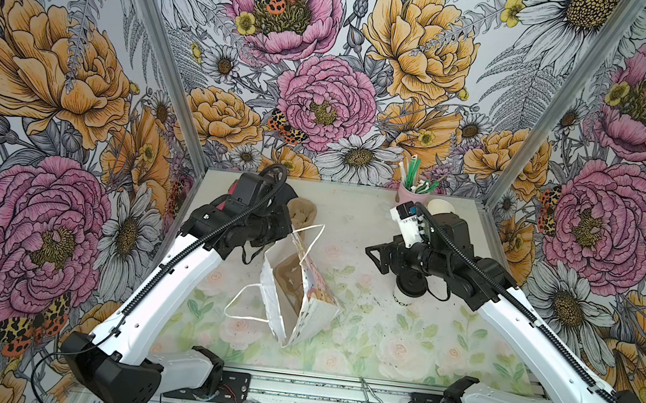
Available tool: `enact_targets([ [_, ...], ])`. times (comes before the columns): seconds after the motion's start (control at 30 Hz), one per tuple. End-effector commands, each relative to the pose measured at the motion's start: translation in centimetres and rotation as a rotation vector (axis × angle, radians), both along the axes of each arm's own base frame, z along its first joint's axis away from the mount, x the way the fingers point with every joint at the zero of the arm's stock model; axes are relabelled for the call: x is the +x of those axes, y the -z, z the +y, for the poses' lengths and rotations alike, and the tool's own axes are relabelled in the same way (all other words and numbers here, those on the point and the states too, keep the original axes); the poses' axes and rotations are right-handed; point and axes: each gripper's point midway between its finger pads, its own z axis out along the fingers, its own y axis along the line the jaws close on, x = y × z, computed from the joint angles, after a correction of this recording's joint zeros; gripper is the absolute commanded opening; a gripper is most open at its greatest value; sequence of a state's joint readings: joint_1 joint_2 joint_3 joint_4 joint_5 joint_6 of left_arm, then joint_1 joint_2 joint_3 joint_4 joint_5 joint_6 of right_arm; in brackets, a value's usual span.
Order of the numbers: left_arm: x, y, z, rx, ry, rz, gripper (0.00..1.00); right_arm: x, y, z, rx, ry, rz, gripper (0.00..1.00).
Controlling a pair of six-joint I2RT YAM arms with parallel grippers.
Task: Pack the takeout coffee
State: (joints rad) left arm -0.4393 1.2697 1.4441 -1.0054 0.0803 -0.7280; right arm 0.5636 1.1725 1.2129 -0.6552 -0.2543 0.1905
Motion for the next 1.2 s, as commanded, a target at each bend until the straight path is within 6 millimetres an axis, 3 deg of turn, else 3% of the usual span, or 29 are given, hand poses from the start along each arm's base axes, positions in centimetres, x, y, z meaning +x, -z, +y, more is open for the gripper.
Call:
enact_targets([
  [0.0,1.7,-1.7,-1.6,-0.015,0.014,-0.058,0.01,-2.1,-1.0,1.1,0.051,-0.089,-0.003,0.97],
  [0.17,3.5,-0.1,-3.5,0.003,0.065,-0.025,0.07,-2.3,-0.9,0.8,0.043,-0.071,-0.011,0.97],
  [0.47,6.2,1.9,-3.8,0.085,0.112,-0.013,0.25,-1.8,0.1,0.3,0.01,-0.032,-0.004,0.97],
  [0.67,7.4,0.2,-2.9,0.103,0.17,-0.079,0.4,-1.4,0.6,-0.2,-0.007,-0.013,-0.003,0.98],
  [0.9,6.7,-2.1,-1.3,0.193,0.3,-0.183,0.58,-1.1,0.2,-0.8,-0.021,0.011,-0.021,0.98],
  [1.17,4.2,-1.0,-0.1,0.375,0.424,-0.12,0.63,-0.5,-0.1,-2.8,-0.066,0.107,-0.045,0.99],
])
